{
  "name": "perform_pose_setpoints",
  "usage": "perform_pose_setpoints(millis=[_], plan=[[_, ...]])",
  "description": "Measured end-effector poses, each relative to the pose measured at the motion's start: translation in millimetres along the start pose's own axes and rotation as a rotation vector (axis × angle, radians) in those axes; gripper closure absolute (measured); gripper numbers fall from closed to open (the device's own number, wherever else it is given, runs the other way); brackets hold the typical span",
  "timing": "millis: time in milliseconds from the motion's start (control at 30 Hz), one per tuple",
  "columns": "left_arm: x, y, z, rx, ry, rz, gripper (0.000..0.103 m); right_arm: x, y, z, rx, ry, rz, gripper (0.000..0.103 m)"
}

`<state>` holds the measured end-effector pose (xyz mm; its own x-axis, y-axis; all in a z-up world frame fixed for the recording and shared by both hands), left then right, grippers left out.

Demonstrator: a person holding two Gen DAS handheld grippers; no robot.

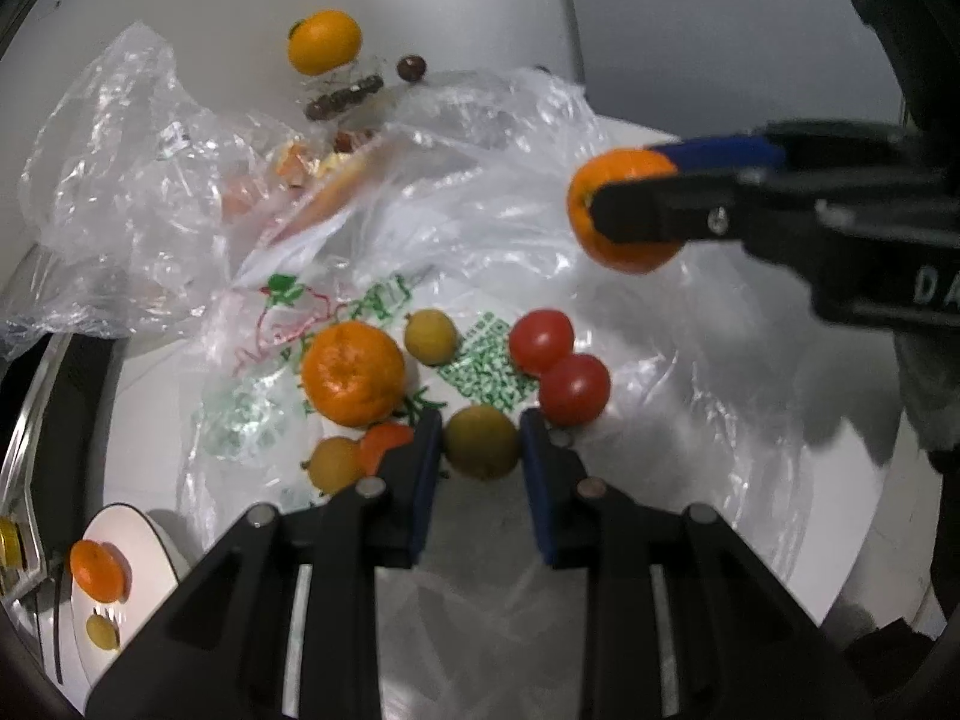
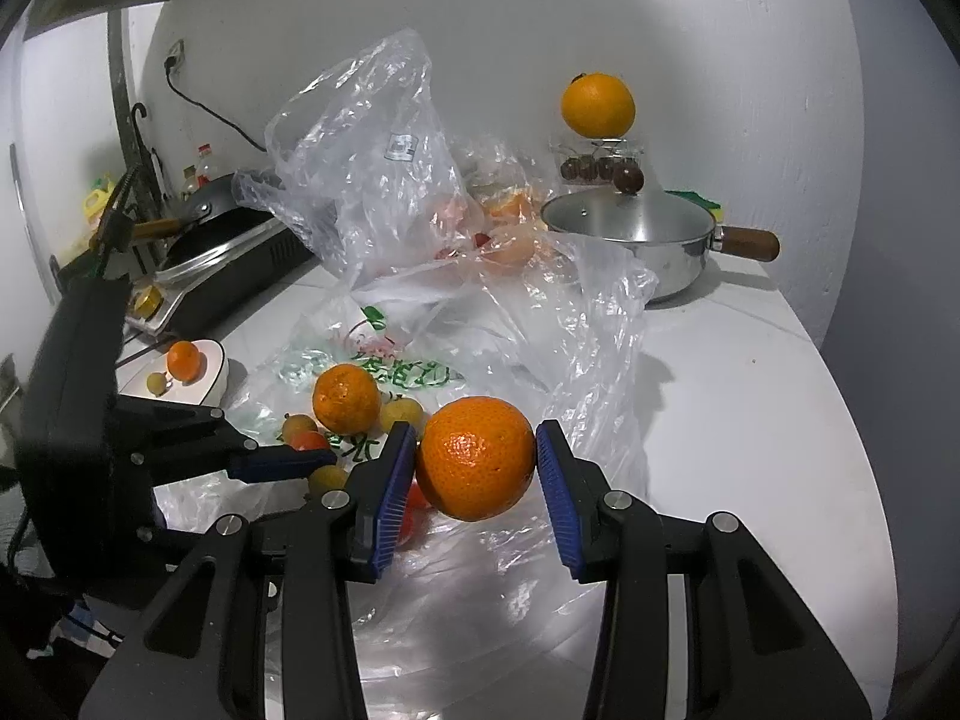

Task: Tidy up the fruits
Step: 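Lift the held fruits out of the bag with both tools, then carry the yellow fruit and tangerine in both tools over the white plate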

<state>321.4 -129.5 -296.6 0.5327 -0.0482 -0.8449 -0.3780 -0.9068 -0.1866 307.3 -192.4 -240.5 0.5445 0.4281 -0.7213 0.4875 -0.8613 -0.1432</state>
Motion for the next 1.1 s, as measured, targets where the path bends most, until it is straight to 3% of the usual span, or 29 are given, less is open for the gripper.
perform_pose_setpoints(millis=[467,1100], plan=[[-47.5,-29.9,16.1,-0.113,0.091,0.047,0.076,-17.9,-38.7,-7.6,-0.048,0.012,0.036,0.059],[-98.5,-91.1,64.2,-0.228,0.2,0.031,0.076,-9.8,-124.5,-23.9,-0.158,0.003,0.036,0.059]])
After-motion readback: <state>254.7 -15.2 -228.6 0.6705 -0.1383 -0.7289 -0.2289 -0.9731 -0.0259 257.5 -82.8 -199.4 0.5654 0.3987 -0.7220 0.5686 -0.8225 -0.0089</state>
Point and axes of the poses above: each gripper's, at about its wrist camera, not at the fingertips, and x roughly the way its jaws point, y to its right, z to its underside, the point moved 9 cm from there along x, roughly the way its jaws point, and after that the axes turned 11 degrees about -y, right-handed, at the moved point
